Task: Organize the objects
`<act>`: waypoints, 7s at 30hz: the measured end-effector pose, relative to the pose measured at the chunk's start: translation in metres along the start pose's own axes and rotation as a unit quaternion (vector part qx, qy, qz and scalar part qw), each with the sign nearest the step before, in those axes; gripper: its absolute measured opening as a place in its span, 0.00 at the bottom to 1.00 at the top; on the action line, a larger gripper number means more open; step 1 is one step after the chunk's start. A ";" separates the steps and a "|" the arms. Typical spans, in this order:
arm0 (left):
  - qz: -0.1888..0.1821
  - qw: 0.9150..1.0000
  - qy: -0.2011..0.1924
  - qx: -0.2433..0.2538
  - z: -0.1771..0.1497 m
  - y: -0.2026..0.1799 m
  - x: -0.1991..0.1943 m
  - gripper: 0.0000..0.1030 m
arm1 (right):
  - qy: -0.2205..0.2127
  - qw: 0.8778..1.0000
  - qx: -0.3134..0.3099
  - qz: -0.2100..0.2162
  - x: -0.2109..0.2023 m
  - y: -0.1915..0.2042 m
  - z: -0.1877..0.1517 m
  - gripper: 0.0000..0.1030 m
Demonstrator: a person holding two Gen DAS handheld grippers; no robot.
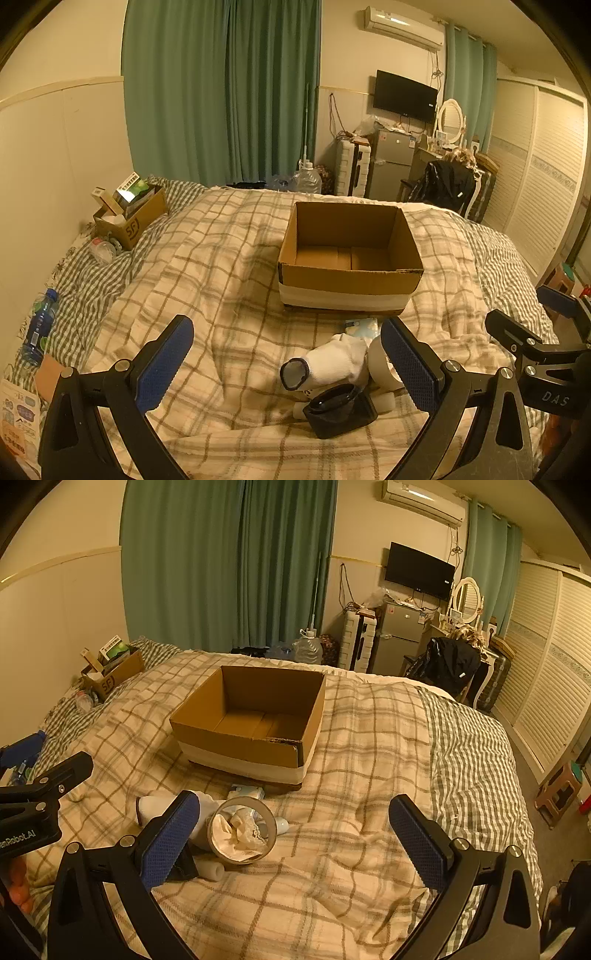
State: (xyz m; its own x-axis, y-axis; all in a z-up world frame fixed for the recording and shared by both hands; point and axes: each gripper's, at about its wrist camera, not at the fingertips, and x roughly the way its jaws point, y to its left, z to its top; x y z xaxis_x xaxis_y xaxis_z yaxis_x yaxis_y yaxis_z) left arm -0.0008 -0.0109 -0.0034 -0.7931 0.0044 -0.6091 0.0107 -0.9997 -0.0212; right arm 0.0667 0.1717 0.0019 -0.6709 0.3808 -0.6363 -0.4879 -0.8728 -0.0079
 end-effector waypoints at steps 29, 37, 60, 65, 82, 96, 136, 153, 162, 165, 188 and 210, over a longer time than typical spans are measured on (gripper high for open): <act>-0.013 1.000 0.010 0.007 -0.009 -0.003 0.005 1.00 | 0.006 1.000 0.001 -0.003 0.004 0.001 -0.006 1.00; -0.010 1.000 0.014 0.013 -0.010 -0.004 0.006 1.00 | 0.004 1.000 0.002 -0.001 0.003 0.001 -0.006 1.00; -0.065 0.979 0.189 0.028 -0.063 -0.029 0.085 0.98 | 0.067 0.998 0.017 -0.001 0.053 -0.020 -0.037 1.00; -0.112 0.965 0.233 0.040 -0.078 -0.041 0.105 0.95 | 0.080 0.997 0.017 0.005 0.068 -0.019 -0.040 1.00; -0.056 0.982 0.174 0.044 -0.035 0.008 0.096 0.01 | 0.133 0.987 0.000 0.090 0.111 0.009 -0.039 1.00; -0.122 0.964 0.234 0.018 -0.051 0.042 0.130 0.08 | 0.221 0.968 -0.013 0.120 0.170 0.040 -0.050 0.80; -0.154 0.974 0.161 0.028 0.000 0.046 0.041 0.61 | 0.077 0.992 -0.016 0.102 0.024 0.027 0.001 0.78; -0.200 0.970 0.073 0.114 0.119 -0.051 0.083 0.61 | 0.022 0.995 -0.018 0.092 0.068 -0.009 0.131 0.78; -0.204 0.960 0.101 0.162 0.113 -0.104 0.196 0.61 | 0.069 0.994 0.006 0.086 0.193 -0.027 0.152 0.78; -0.209 0.957 0.114 0.166 0.101 -0.110 0.222 0.62 | 0.075 0.994 0.009 0.082 0.221 -0.028 0.143 0.79; -0.171 0.978 0.054 0.102 0.108 -0.016 0.065 1.00 | 0.005 0.998 0.016 0.068 0.035 -0.038 0.118 0.97; -0.089 0.981 0.125 0.116 -0.049 0.018 0.053 1.00 | 0.115 0.992 -0.011 0.057 0.059 0.025 -0.036 0.98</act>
State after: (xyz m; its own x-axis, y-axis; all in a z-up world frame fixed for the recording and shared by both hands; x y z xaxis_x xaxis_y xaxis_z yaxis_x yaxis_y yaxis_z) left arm -0.0126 -0.0272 -0.0743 -0.5958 0.1555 -0.7879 -0.2756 -0.9611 0.0188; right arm 0.0353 0.1613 -0.0635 -0.5744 0.2016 -0.7933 -0.4026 -0.9134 0.0594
